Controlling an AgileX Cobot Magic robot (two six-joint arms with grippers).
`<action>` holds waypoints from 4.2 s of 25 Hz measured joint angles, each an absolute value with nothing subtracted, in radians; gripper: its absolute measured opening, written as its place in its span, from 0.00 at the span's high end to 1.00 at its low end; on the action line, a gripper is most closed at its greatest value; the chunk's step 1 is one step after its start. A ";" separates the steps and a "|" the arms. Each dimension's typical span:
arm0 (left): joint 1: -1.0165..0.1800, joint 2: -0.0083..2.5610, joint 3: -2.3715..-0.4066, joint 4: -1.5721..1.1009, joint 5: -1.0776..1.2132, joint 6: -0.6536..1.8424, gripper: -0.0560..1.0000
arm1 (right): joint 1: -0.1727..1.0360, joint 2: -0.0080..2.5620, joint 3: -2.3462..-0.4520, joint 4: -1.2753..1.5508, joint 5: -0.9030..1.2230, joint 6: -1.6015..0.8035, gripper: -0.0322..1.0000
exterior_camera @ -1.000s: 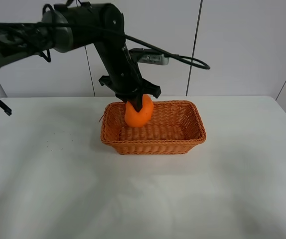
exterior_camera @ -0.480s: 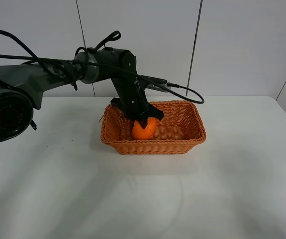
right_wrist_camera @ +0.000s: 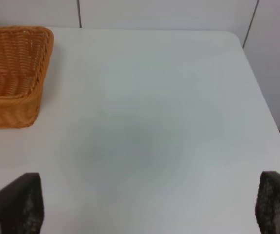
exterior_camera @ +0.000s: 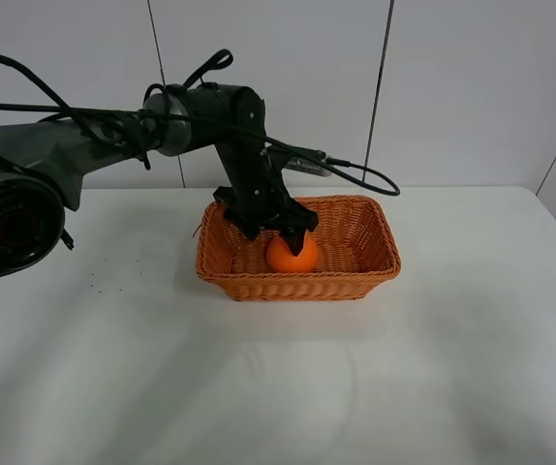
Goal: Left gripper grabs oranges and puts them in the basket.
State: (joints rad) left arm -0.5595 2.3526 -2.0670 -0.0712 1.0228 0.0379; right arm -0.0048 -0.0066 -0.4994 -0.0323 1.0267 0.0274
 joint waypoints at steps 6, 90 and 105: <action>-0.560 2.322 -2.257 -0.058 1.177 0.056 0.13 | -0.005 -0.007 -0.499 -0.032 1.027 0.027 0.30; -0.015 0.142 -0.493 0.053 1.063 -0.023 0.14 | -0.005 -0.007 -0.499 -0.032 1.027 0.027 0.30; -0.015 -0.006 -0.493 0.053 1.060 -0.023 0.14 | -0.005 -0.007 -0.499 -0.032 1.027 0.027 0.30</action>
State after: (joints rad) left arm -0.0152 -0.0058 -0.4928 0.0526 1.0597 -0.0231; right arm -0.0048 -0.0066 -0.4994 -0.0323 1.0267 0.0274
